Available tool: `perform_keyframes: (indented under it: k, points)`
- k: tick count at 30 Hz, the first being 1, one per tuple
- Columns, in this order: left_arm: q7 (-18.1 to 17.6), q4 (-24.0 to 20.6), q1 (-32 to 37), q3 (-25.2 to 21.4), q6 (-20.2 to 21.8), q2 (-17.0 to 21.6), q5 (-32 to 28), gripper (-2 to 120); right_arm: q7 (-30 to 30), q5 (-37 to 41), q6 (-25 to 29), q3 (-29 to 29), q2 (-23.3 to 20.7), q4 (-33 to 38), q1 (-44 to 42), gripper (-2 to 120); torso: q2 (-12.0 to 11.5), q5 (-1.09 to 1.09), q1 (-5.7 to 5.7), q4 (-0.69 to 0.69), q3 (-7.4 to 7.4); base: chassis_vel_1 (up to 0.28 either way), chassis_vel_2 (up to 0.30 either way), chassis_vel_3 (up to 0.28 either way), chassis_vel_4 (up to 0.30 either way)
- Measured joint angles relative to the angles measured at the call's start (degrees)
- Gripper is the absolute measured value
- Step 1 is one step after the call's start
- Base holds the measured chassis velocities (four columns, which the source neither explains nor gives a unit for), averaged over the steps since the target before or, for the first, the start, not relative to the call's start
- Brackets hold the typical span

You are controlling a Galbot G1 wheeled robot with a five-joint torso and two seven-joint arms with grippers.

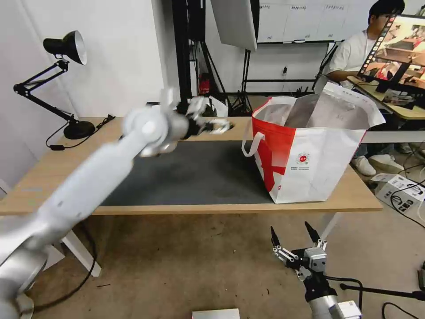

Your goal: Pick up the trash from the table and place it into the takeout bag.

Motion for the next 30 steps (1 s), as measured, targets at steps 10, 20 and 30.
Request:
perform_keyframes:
  k: [10, 20, 30]
  points:
    - [8.2, -9.6, 26.7, -19.5, -5.4, 8.2, 13.9, 100, 0.0, 0.0, 0.0, 0.0, 0.0, 0.0, 0.0, 100, 0.0, -0.01, 0.00, -0.01, 0.00, 0.000, 0.000, 0.000, 0.000]
    - [18.4, -14.6, 49.4, -36.8, -15.7, 6.6, 26.5, 100, 0.0, 0.0, 0.0, 0.0, 0.0, 0.0, 0.0, 100, 0.0, 0.01, 0.00, 0.01, 0.00, 0.000, 0.000, 0.000, 0.000]
    - [22.4, -17.6, 62.2, -47.6, -16.7, 4.0, 30.0, 100, 0.0, 0.0, 0.0, 0.0, 0.0, 0.0, 0.0, 100, 0.0, 0.01, 0.00, 0.00, 0.00, 0.000, 0.000, 0.000, 0.000]
